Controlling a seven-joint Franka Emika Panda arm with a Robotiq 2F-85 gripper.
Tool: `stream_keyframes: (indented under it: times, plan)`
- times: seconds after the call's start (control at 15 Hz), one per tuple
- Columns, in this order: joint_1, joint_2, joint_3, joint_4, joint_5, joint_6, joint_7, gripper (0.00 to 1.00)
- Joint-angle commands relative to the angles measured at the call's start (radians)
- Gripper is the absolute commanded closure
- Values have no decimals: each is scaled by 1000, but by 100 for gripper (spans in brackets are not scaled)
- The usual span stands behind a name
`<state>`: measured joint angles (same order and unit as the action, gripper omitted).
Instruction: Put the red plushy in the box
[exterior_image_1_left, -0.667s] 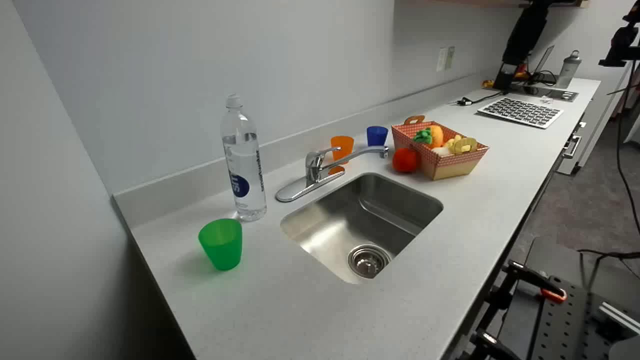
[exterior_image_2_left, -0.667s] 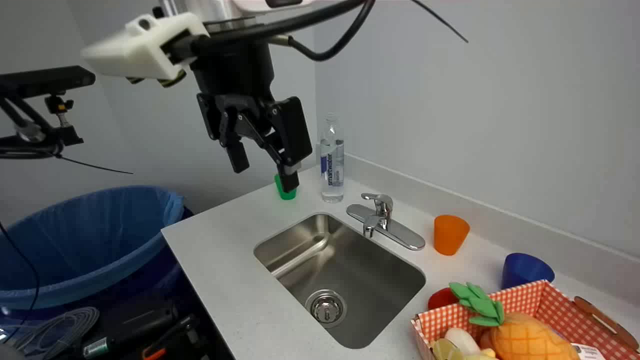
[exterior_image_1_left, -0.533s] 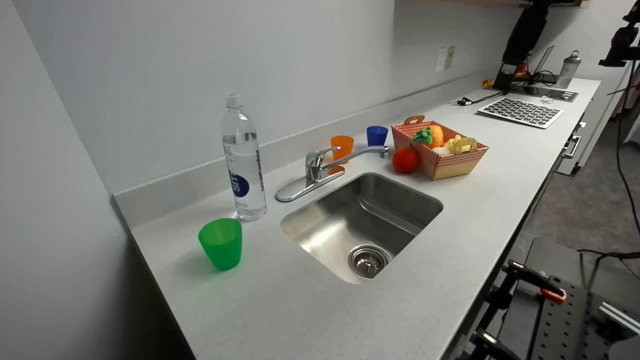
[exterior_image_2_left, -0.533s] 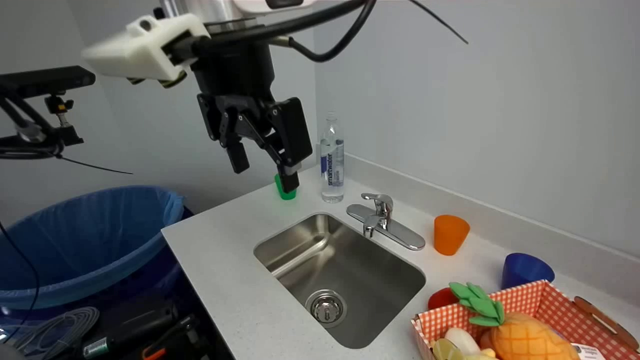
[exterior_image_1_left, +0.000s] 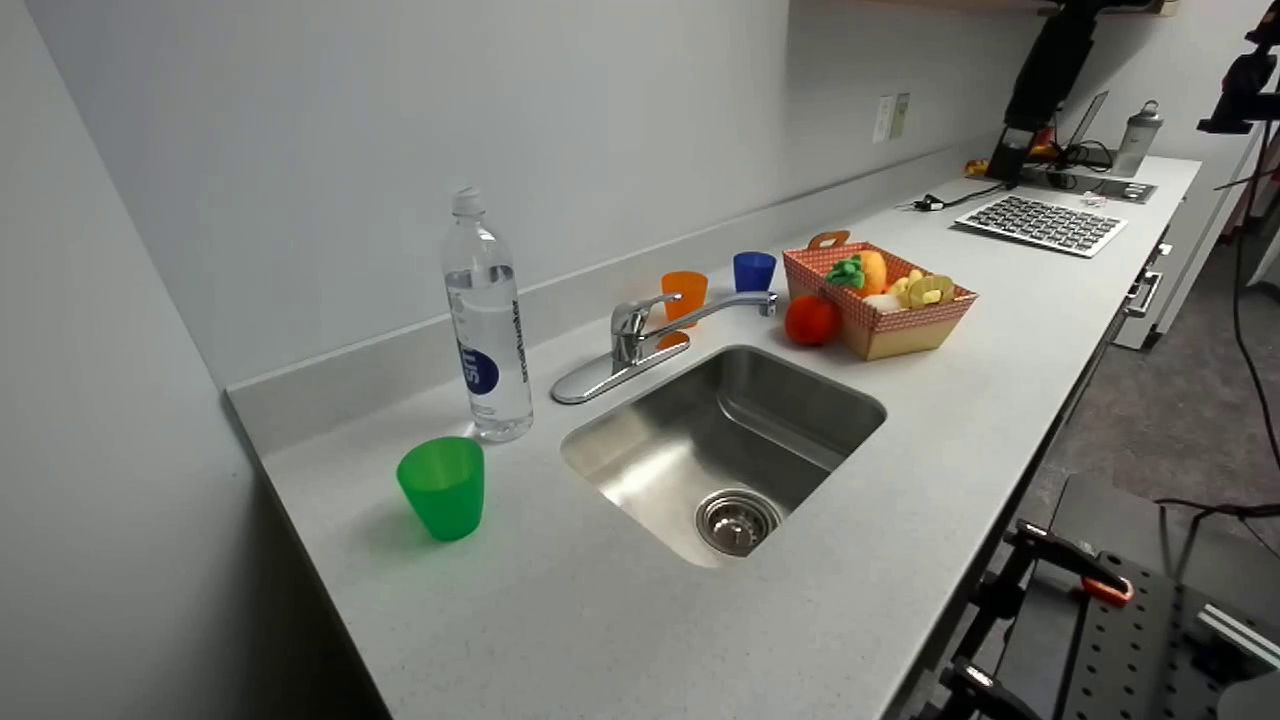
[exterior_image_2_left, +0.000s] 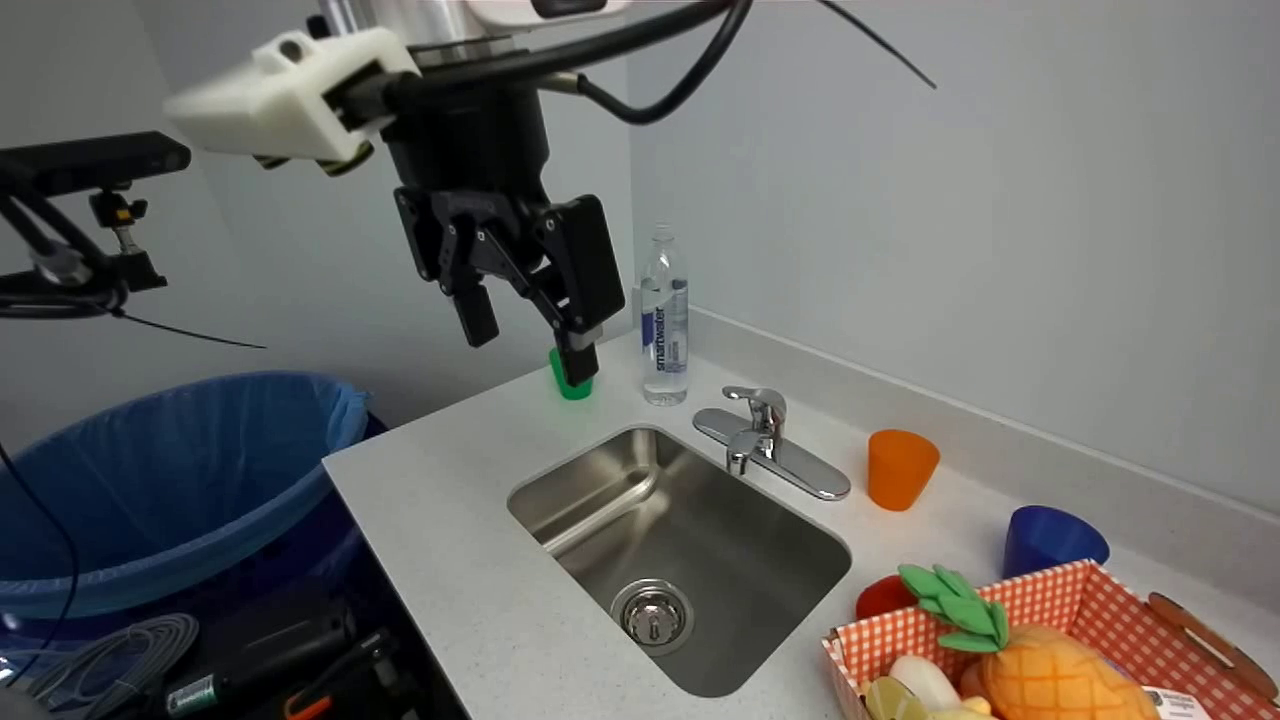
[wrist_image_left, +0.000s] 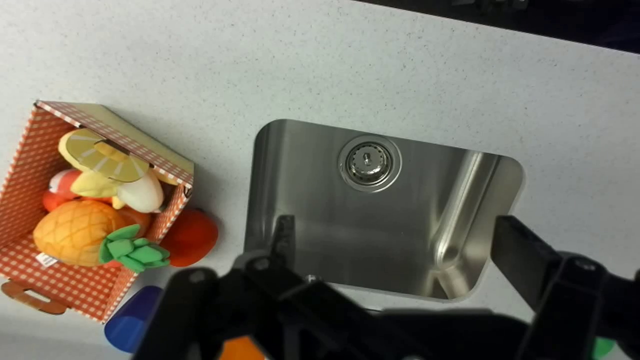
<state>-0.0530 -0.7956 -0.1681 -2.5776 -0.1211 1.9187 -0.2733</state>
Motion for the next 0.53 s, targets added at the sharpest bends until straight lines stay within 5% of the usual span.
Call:
stream_keyframes:
  times: [0.0,0.47]
  plan:
    - [0,1,0,3,1,-3,0,0]
    - [9,24,1,20,20,11,13,0]
